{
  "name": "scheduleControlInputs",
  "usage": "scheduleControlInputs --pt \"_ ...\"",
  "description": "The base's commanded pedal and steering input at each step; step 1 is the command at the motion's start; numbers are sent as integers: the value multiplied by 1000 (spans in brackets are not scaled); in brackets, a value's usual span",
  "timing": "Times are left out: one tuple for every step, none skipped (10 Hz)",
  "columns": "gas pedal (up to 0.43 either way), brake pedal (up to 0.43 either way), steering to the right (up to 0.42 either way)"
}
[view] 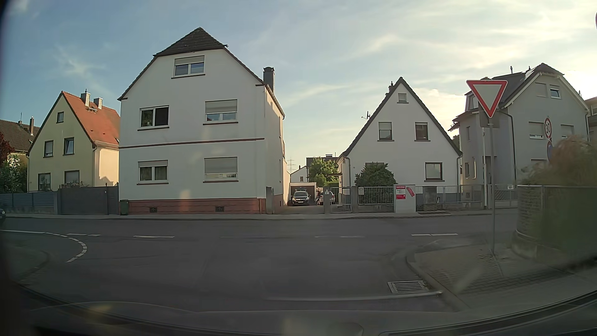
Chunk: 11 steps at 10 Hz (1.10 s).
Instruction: Follow the waypoints while adhering to traffic rules and regulations
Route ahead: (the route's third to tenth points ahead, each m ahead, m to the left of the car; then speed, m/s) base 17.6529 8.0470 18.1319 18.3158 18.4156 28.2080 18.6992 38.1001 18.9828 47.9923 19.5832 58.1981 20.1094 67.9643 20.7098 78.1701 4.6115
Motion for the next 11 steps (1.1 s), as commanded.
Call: scheduleControlInputs --pt "0 268 32" --pt "0 274 30" --pt "0 293 28" --pt "0 299 26" --pt "0 293 24" --pt "0 293 22" --pt "0 299 20" --pt "0 293 20" --pt "0 293 19" --pt "0 293 19" --pt "0 293 15"
